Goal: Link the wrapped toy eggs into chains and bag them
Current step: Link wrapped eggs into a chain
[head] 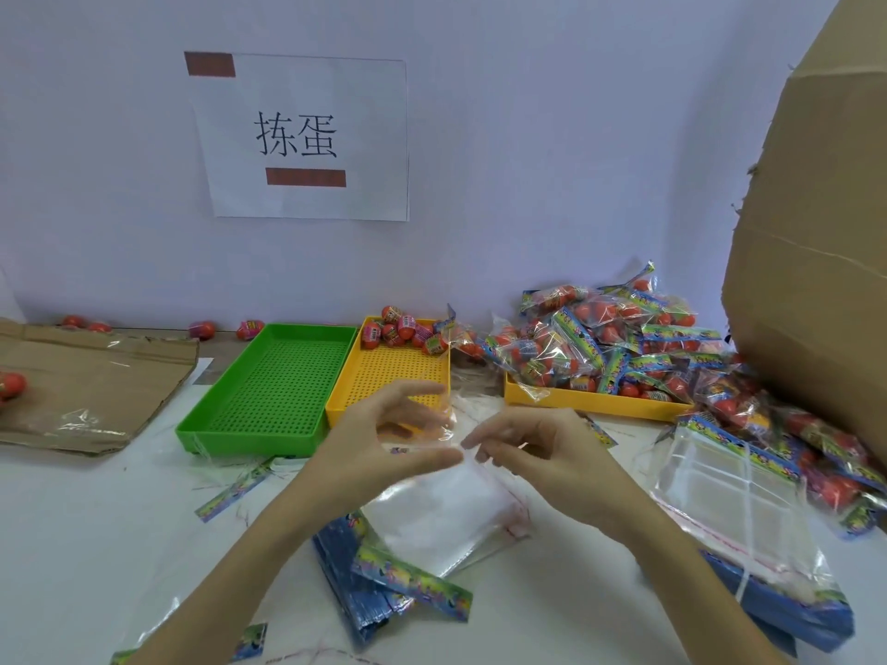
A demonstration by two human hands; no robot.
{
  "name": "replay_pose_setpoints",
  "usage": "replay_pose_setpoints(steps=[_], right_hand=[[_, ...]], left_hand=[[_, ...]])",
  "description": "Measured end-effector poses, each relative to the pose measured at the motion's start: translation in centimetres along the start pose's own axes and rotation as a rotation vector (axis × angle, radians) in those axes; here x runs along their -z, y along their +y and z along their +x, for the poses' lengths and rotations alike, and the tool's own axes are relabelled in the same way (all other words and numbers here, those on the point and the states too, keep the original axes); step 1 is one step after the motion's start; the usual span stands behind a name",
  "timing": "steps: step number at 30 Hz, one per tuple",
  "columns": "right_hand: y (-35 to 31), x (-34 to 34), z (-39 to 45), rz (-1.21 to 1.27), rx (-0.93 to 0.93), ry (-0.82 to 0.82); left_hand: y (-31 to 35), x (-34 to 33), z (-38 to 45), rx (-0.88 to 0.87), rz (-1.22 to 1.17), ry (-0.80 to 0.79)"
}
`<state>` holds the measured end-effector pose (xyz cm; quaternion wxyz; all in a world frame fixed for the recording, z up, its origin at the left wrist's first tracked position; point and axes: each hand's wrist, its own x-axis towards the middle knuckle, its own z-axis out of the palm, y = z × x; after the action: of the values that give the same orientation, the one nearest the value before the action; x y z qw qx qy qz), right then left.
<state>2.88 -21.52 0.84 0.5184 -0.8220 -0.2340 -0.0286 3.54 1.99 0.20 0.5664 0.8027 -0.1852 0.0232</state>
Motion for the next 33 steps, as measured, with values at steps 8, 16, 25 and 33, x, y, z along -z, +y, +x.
replay_pose_setpoints(steps=[8,16,25,33], right_hand=[[0.5,-0.7,0.4,-0.076,0.013,0.564],[-0.6,-1.8,-0.3,0.313,0.166,0.309],[0.0,-3.1,-0.2,-0.256,0.231,0.248],[-1.2,-3.3,-0.2,0.092,0.024,0.115]], left_hand=[[-0.7,-0.3,0.3,-0.044,-0.072,0.157],[-0.4,0.0,0.3,0.049,-0.205,0.059],[-0.3,0.4,0.1,0.048,-0.207,0.000],[-1.3,0.1,0.3,-0.134,0.059,0.019]])
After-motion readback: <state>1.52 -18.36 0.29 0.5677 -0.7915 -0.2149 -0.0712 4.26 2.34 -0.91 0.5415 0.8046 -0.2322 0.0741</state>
